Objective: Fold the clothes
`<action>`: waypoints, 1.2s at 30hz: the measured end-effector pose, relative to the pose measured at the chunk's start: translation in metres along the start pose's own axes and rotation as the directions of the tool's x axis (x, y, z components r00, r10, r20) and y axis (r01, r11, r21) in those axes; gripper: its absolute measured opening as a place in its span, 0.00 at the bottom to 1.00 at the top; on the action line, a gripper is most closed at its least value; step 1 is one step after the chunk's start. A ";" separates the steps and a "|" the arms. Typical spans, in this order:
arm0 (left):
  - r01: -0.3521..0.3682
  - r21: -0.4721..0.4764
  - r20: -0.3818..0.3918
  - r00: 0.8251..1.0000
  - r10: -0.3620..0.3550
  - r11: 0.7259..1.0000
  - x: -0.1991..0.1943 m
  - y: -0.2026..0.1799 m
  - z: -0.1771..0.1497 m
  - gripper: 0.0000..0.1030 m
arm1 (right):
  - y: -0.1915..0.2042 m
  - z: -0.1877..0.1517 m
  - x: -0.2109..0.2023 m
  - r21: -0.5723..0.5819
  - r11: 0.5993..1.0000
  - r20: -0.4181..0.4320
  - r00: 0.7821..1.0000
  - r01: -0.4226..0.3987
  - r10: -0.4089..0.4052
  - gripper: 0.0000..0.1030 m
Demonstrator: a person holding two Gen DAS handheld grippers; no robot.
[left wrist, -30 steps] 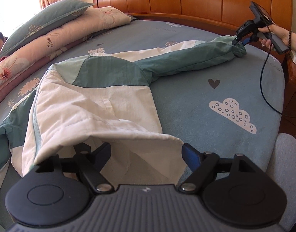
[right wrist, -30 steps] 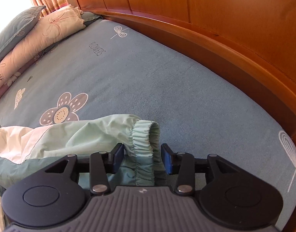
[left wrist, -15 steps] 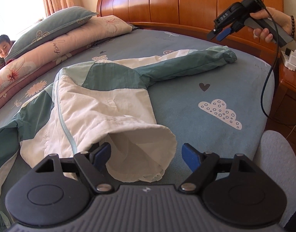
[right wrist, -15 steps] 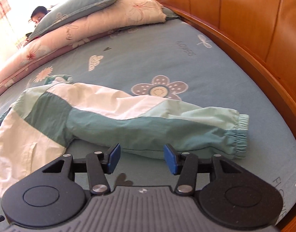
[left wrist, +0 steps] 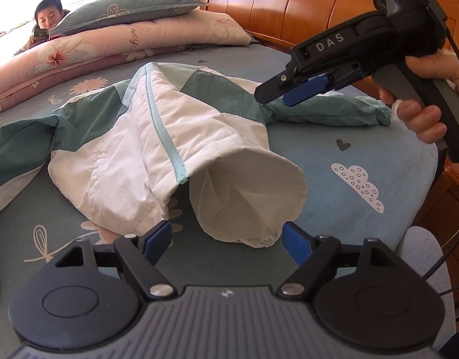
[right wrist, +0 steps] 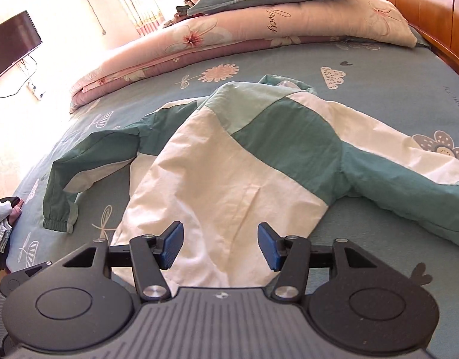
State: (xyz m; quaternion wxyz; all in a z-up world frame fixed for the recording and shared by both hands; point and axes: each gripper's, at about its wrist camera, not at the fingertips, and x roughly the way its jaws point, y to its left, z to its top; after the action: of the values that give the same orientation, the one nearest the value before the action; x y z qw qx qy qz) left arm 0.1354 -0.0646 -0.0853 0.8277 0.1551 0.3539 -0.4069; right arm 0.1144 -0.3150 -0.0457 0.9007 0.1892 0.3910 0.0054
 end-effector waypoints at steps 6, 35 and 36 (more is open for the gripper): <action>-0.050 -0.057 -0.007 0.999 0.049 0.997 -0.011 0.036 -0.011 0.80 | 0.048 -0.024 0.019 0.039 0.994 0.018 0.995 -0.102 0.101 0.61; -0.592 -0.109 -0.190 0.801 0.568 0.798 -0.049 0.232 -0.068 0.72 | 0.172 -0.073 0.037 -0.232 0.970 0.079 0.996 0.066 -0.049 0.72; -0.587 -0.116 -0.188 0.805 0.562 0.801 -0.049 0.234 -0.069 0.73 | 0.176 -0.073 0.034 -0.254 0.963 0.100 0.992 0.095 -0.071 0.72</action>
State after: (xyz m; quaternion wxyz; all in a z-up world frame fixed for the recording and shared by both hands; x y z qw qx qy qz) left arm 0.2664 0.1459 -0.1066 0.8943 0.2138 0.3820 -0.0927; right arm 0.1106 -0.1220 -0.0539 0.9338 0.0538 0.3536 0.0099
